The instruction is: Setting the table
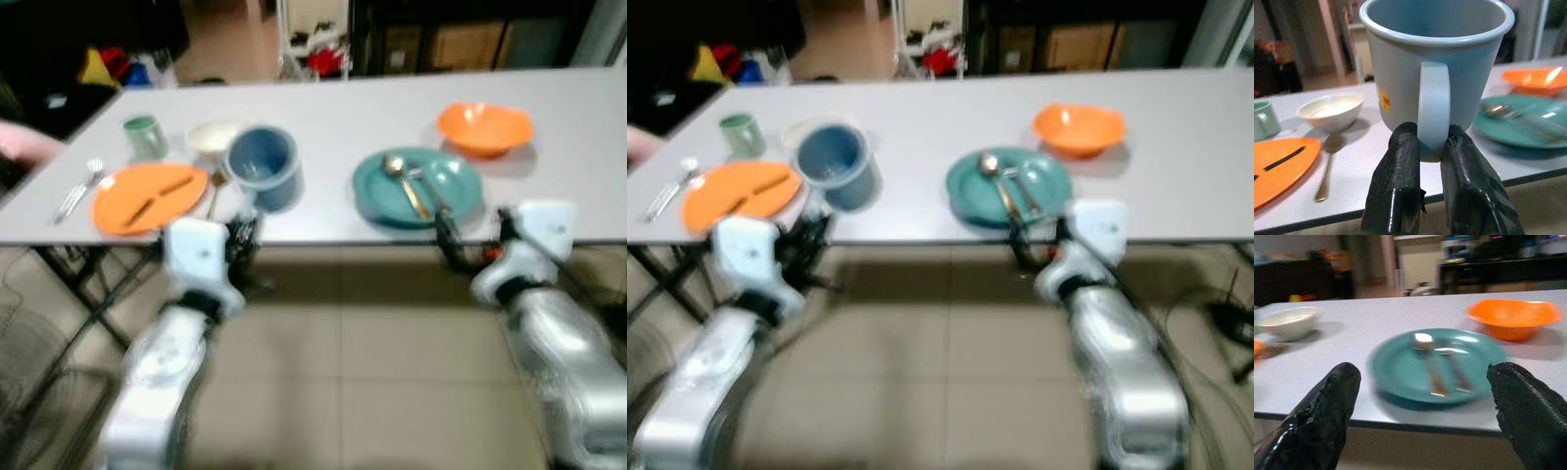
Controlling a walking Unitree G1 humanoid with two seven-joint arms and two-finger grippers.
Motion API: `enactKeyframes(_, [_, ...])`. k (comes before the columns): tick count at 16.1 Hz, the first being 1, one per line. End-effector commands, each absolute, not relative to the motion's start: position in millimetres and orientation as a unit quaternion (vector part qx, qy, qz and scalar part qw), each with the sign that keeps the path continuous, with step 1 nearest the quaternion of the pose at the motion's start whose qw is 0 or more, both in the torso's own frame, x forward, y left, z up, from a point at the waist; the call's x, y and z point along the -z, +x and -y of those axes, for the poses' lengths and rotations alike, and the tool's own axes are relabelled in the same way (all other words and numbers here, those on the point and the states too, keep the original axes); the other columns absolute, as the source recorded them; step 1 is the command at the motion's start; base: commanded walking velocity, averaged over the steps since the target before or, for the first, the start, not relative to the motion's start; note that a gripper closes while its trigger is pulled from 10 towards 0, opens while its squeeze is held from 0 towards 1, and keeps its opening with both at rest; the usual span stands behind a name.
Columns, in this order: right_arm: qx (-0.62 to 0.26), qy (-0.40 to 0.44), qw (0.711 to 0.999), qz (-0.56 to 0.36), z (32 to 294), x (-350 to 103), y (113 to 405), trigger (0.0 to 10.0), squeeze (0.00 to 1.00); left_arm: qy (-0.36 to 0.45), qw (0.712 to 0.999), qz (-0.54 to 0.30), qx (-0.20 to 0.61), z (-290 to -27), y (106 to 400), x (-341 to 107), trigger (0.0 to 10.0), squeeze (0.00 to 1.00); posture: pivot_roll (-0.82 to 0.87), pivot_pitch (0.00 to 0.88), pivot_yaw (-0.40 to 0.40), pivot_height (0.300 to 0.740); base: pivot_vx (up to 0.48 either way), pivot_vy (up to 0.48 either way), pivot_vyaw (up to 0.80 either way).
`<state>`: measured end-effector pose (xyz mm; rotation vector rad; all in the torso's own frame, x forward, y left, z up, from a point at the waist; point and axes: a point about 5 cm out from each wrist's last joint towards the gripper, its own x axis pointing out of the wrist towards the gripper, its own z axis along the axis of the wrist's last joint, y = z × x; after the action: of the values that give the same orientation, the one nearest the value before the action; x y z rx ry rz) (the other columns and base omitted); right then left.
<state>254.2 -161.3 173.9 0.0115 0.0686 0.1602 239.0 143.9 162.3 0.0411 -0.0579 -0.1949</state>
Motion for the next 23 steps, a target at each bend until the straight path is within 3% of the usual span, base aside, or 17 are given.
enactKeyframes(1, [-0.068, -0.001, 0.997, -0.026, 170, -178, 253, 10.0, 0.00, 0.016, 0.993, 0.040, 0.108, -138, 240, -167, 10.0, 0.00, -0.14, 0.000, 0.078, 0.740, 0.382, 0.000, 0.00])
enactKeyframes(9, [-0.070, -0.007, 0.997, -0.018, 171, -182, 252, 10.0, 0.00, 0.009, 0.992, 0.042, 0.121, -131, 248, -167, 10.0, 0.00, -0.16, 0.000, 0.082, 0.740, 0.384, 0.000, 0.00])
enactKeyframes(14, [-0.078, -0.013, 0.997, -0.015, 171, -184, 251, 10.0, 0.00, 0.014, 0.990, 0.044, 0.131, -127, 259, -167, 10.0, 0.00, -0.16, 0.000, 0.084, 0.740, 0.384, 0.000, -0.48])
enactKeyframes(23, [-0.237, -0.051, 0.969, -0.037, 153, -190, 241, 10.0, 0.00, 0.039, 0.991, 0.030, 0.126, -133, 285, -163, 10.0, 0.00, -0.18, 0.000, 0.098, 0.740, 0.384, 0.000, 0.00])
